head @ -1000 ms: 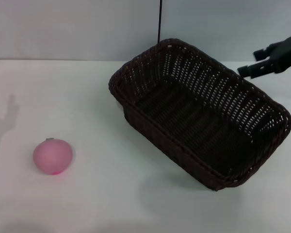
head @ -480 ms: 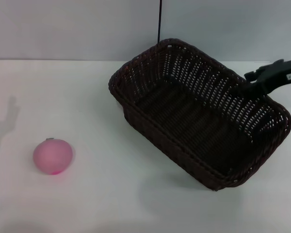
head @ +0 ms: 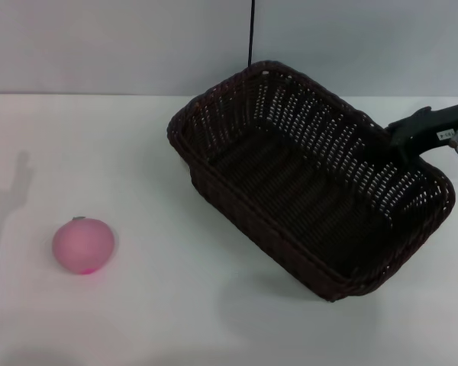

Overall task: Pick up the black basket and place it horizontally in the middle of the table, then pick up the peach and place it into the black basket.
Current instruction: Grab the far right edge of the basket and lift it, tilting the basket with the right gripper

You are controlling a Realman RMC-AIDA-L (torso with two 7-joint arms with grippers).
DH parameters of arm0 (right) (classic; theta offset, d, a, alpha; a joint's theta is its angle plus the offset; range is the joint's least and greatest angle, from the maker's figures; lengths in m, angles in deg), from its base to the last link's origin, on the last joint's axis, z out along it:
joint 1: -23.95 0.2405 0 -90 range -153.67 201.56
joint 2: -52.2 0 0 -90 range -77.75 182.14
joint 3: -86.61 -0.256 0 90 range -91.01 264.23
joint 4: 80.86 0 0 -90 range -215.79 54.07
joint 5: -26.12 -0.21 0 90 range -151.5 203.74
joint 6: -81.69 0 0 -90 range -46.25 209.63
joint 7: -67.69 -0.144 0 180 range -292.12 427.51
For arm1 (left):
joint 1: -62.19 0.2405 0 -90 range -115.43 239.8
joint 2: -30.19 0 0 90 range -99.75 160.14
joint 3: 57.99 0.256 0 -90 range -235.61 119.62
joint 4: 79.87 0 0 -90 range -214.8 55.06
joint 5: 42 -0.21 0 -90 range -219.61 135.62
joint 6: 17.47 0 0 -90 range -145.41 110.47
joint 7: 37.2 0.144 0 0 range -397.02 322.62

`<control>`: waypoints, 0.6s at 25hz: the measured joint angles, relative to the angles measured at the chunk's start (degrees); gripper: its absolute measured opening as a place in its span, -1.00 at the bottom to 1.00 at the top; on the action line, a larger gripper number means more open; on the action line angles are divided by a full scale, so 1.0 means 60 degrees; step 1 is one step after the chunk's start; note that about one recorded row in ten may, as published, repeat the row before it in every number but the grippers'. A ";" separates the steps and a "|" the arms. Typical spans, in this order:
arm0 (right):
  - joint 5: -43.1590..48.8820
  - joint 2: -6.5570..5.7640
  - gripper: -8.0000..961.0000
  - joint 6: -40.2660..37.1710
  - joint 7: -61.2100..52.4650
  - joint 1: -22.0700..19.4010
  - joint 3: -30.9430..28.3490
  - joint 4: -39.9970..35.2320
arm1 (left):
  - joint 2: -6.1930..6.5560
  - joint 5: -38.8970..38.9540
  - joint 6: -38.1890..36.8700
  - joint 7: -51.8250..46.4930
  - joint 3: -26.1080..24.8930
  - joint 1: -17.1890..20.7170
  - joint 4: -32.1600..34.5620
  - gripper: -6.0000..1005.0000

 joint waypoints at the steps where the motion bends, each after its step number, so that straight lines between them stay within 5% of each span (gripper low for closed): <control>1: 0.0000 0.0004 -0.05 -0.0015 -0.0003 -0.0026 -0.0010 -0.0010 | 0.0000 0.0000 0.0005 0.0000 0.0004 -0.0014 -0.0001 0.58; 3: -0.0005 0.0015 -0.27 -0.0043 -0.0011 -0.0077 -0.0051 -0.0028 | 0.0000 0.0000 0.0008 0.0000 0.0006 -0.0036 -0.0002 0.59; 15: -0.1863 -0.0270 -0.56 -0.0857 -0.0085 -0.0656 -0.0092 -0.0146 | -0.0010 -0.0001 0.0050 -0.0091 0.0008 -0.0065 -0.0003 0.59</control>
